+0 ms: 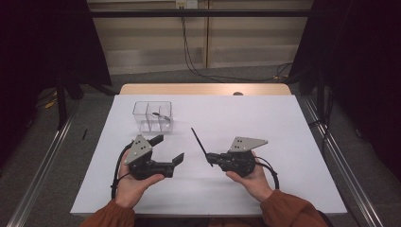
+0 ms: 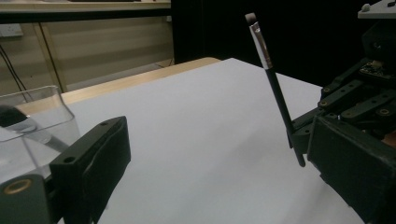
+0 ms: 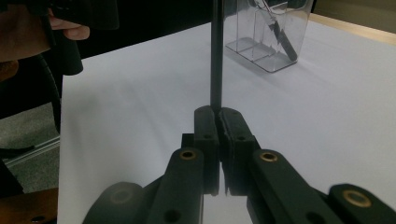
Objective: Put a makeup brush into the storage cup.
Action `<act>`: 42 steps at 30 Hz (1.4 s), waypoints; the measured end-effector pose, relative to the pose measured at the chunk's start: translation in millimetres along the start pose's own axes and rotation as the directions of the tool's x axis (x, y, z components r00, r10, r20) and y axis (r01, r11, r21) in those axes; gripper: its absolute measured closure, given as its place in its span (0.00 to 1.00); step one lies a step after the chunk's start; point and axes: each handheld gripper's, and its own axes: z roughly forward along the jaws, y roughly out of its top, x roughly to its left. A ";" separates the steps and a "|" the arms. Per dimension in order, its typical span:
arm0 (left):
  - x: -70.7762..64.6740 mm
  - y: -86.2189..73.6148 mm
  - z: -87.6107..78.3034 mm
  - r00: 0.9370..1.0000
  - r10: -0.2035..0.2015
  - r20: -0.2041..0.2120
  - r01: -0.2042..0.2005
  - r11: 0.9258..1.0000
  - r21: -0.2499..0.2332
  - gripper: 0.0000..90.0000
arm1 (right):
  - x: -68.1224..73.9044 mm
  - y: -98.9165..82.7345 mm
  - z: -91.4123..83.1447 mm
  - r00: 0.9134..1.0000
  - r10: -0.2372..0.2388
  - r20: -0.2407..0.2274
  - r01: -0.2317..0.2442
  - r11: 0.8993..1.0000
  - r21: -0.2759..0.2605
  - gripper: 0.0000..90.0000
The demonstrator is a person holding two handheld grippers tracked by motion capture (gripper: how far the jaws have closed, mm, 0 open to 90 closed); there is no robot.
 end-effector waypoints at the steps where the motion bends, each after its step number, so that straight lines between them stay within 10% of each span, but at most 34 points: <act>1: -1.5 0.7 3.1 1.000 0.000 0.005 0.000 1.000 0.003 0.06 | 0.3 0.0 0.5 1.000 0.001 -0.003 -0.001 1.000 -0.001 0.96; 17: -10.1 12.8 39.1 0.999 0.023 0.035 -0.023 1.000 -0.021 0.07 | 3.2 2.9 14.7 1.000 0.008 -0.027 -0.008 1.000 0.000 0.96; 33: -12.6 3.0 44.4 0.996 -0.050 0.071 0.051 0.999 -0.007 0.68 | 3.3 -0.9 16.5 0.999 0.012 -0.036 -0.012 1.000 -0.002 0.96; 42: -12.6 4.7 42.2 0.990 -0.097 0.104 0.097 0.995 0.001 0.86 | 4.2 -3.6 19.5 0.999 0.011 -0.038 -0.010 1.000 0.010 0.96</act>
